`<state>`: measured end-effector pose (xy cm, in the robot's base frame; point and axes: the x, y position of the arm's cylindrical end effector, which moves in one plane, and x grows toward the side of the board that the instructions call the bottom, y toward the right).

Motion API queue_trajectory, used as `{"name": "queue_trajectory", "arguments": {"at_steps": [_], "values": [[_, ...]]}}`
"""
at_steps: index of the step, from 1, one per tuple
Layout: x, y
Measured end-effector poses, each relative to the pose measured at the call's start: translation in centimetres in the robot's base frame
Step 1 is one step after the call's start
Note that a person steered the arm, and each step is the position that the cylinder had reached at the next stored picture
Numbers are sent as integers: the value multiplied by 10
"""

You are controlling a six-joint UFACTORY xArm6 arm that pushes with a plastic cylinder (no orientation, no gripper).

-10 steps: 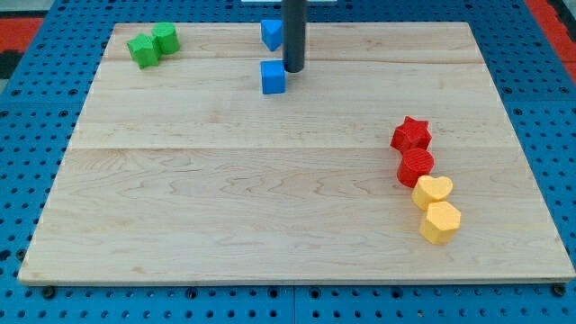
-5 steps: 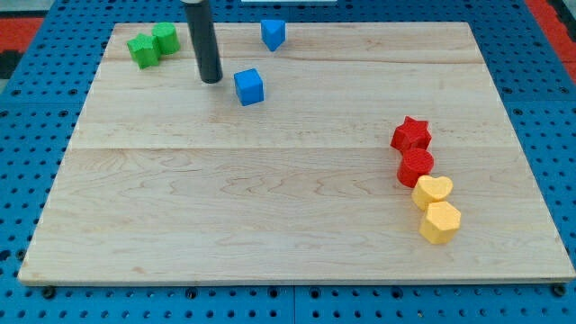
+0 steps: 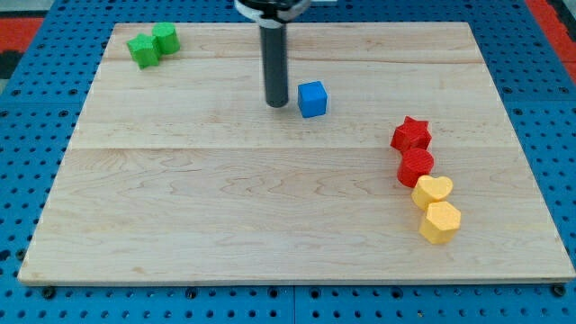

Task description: Move the blue cube to the center right

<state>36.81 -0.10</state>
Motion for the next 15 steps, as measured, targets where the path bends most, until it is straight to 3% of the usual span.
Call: {"name": "queue_trajectory", "arguments": {"at_steps": [1,2,5,15], "values": [[-2,28],[-19,11],[-23,51],[17,92]]}}
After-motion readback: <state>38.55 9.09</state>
